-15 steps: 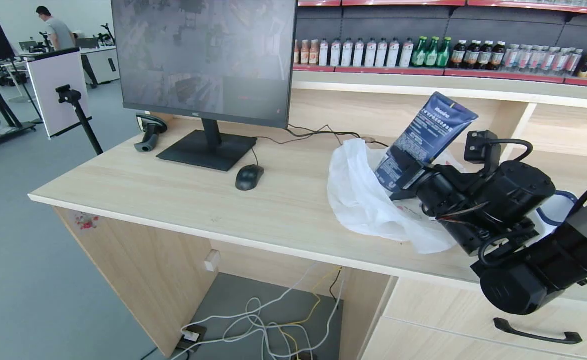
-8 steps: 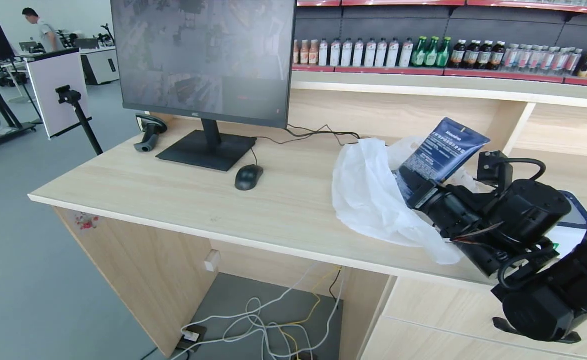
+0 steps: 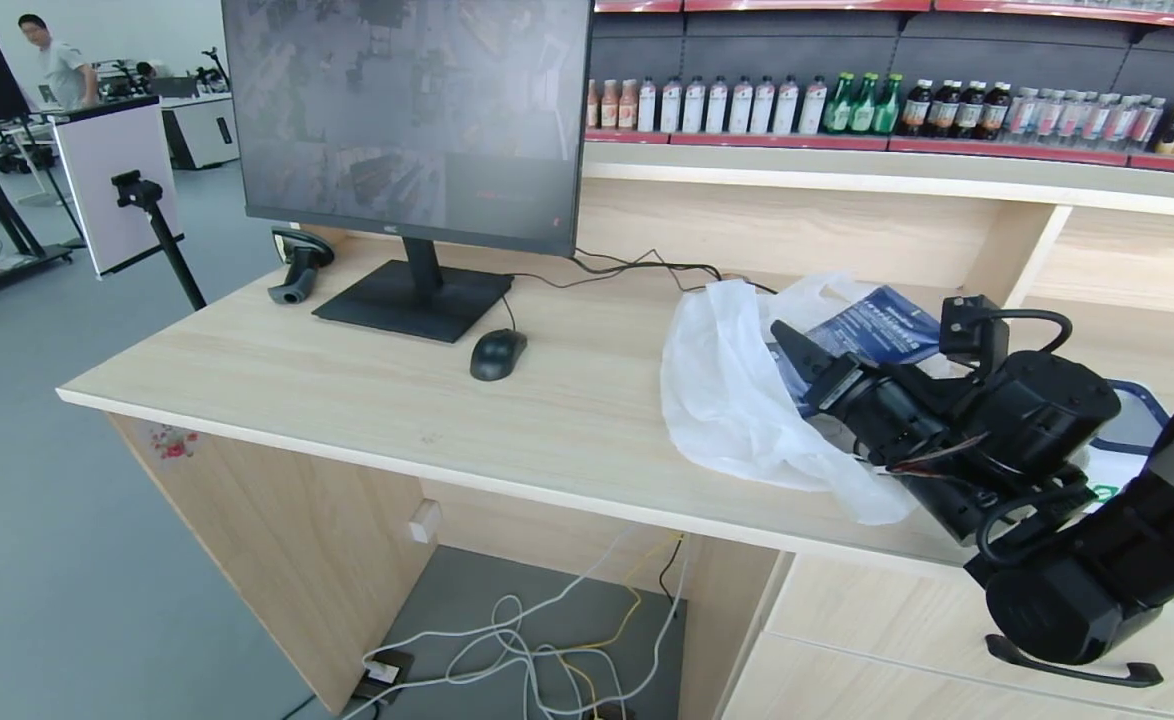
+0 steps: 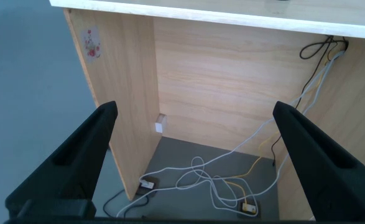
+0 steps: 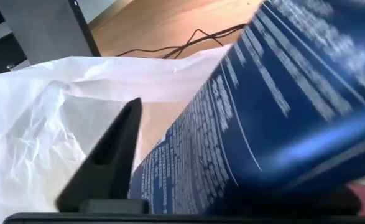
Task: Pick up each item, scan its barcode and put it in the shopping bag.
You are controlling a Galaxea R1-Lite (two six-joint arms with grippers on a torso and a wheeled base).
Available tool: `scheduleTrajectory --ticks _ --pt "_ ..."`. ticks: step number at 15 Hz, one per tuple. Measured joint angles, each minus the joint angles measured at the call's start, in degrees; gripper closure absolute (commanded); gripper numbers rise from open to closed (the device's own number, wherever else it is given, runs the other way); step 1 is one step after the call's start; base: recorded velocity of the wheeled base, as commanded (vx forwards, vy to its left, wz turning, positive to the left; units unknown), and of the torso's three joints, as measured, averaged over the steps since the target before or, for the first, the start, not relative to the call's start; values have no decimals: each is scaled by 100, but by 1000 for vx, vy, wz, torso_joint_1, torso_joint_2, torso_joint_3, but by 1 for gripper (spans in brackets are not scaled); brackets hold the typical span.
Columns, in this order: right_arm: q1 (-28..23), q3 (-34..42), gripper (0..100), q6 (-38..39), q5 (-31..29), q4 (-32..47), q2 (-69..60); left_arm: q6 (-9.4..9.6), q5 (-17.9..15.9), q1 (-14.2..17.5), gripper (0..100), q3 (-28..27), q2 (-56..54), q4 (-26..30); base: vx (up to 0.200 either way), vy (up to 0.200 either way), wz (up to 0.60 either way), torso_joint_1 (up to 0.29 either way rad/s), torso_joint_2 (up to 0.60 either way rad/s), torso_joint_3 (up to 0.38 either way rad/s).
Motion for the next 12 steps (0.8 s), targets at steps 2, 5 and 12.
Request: scheduleTrajectory --ticks 2,5,12 --pt "-46 -29 0 -416 471 -11 -101 16 -2 -2 0 0 0 5 0 0 0 0 0 0" --pt "-367 -41 0 -976 1097 -17 -282 21 -2 -5 0 0 0 5 0 0 0 0 0 0" --pt "-978 -71 0 -1801 1310 -24 -433 18 0 -5 0 0 0 20 0 0 0 0 0 0"
